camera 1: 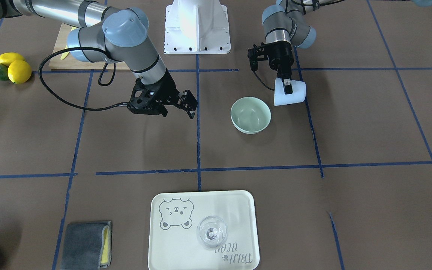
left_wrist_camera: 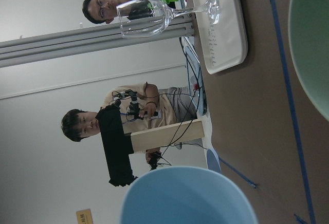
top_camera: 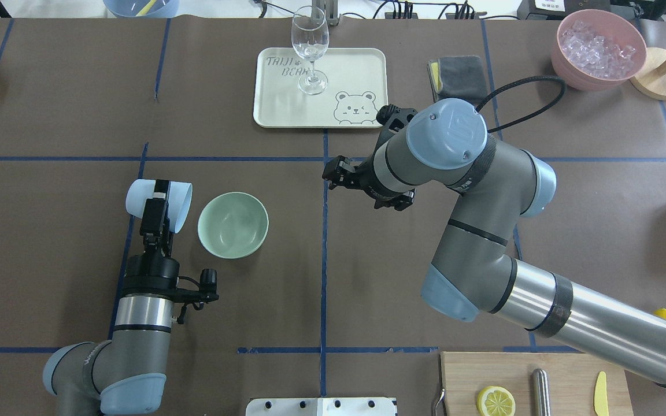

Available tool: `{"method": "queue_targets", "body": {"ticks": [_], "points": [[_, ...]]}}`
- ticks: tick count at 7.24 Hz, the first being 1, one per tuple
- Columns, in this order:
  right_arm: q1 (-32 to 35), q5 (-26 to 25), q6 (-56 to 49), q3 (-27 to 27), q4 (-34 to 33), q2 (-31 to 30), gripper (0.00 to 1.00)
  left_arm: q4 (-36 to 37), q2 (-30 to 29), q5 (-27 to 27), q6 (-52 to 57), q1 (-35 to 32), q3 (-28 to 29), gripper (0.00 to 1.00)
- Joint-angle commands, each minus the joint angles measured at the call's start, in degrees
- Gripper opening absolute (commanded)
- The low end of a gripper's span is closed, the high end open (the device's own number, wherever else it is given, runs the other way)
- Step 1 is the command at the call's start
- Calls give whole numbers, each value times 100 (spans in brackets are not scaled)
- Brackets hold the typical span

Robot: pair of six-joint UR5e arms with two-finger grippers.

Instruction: Pour ice into bowl

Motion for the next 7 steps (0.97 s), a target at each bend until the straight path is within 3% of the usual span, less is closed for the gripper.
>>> {"method": "queue_targets", "body": {"ticks": [1,7], "points": [[30,-6,0,-7,0,-7,100,-7,-101,169,632,80,13,0],[22,-6,26,-7,0,11,100,-147,-101,310,1092,106,-4,0]]}}
